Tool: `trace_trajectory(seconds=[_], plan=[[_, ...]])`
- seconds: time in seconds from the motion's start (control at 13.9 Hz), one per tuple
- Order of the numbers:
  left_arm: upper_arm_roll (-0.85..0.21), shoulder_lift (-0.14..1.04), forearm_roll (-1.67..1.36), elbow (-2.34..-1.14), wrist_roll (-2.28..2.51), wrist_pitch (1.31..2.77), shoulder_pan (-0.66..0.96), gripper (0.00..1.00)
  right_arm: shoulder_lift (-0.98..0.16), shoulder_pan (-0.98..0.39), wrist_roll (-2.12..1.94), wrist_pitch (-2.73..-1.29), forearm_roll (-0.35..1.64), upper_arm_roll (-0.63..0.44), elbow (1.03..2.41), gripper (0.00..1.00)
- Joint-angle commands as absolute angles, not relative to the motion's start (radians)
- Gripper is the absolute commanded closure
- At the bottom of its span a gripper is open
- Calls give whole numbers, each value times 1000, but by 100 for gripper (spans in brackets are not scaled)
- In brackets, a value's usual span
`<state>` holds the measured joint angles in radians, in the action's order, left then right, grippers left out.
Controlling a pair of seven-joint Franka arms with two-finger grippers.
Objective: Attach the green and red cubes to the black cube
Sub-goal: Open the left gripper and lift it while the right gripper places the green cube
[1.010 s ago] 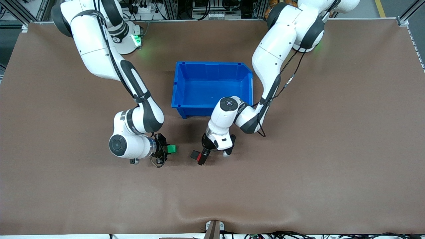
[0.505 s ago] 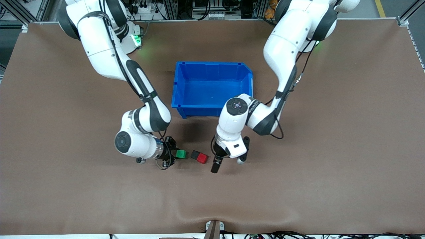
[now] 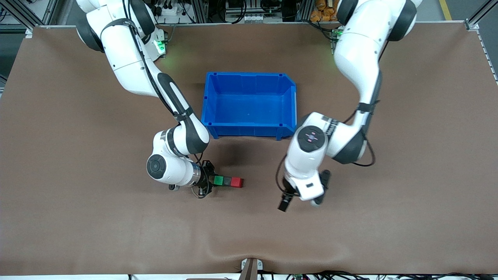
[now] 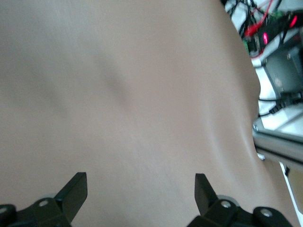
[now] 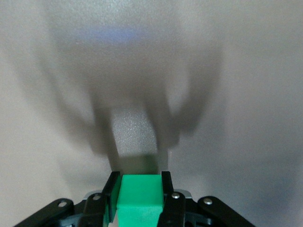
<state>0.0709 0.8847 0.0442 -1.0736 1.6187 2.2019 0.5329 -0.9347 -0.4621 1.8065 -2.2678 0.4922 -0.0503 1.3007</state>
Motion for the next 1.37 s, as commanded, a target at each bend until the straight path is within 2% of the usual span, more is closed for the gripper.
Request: trace_trajectory(seconds=[0.0,0.07,0.22,0.58,1.08,1.3], plan=[[63,812,52,-1107,1527,2114,490,0,-959,-482,1821,-2267,511,-60,1269,61],[61,793,52,-1117,1490,2086,471,0,-959,-477,1821,-2267,512,-60,1269,1],[57,744,52,-1152,1418,2048,436,0,-959,-477,1806,-2267,505,-61,1269,0],[55,571,43,-1350,1246,2042,373,0,-937,-433,1804,-2264,508,-63,1241,0],[55,419,40,-1528,1069,2042,328,0,-893,-365,1810,-2253,515,-61,1212,0],[55,388,40,-1563,1020,2042,314,0,-871,-339,1801,-2253,508,-67,1212,0]])
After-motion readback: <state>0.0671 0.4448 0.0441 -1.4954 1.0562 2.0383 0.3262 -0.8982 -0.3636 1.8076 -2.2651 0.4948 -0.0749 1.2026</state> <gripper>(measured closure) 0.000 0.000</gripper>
